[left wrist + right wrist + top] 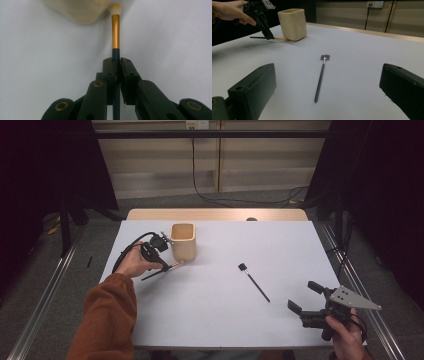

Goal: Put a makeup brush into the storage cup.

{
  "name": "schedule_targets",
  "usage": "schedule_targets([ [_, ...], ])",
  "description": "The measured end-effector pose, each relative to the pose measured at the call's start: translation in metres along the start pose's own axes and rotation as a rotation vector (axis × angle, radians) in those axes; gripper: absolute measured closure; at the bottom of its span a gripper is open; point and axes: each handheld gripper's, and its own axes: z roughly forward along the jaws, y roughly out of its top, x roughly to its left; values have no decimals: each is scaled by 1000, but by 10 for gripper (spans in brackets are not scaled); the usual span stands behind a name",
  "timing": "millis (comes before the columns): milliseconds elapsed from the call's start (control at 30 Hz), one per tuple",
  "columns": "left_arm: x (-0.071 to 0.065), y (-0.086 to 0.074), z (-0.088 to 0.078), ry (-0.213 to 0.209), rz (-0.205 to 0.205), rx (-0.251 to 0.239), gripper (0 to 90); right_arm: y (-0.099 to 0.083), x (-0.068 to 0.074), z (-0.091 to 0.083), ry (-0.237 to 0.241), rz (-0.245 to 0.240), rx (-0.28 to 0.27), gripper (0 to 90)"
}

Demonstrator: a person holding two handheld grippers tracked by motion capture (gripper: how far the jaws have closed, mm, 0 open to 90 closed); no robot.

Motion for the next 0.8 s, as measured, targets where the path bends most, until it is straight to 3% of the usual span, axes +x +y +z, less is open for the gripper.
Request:
schedule_targets([
  [33,-1,0,-1,-3,-8,-11,834,0,0,0,0,1,0,1],
  [200,-6,-2,-6,-6,29,-23,834,0,0,0,1,0,0,1],
  [333,-9,-7,-10,-14,6,-63,834,0,0,0,0,3,1,1],
  [467,-7,-11,-10,-32,9,-74,834,0,0,0,-1,0,2,1],
  [533,-8,-13,-10,-44,-13,-94,834,0,0,0,-1,2,1,1],
  [800,-7,-15,-13,-60,-33,-130,833,0,0,0,0,2,2,1],
])
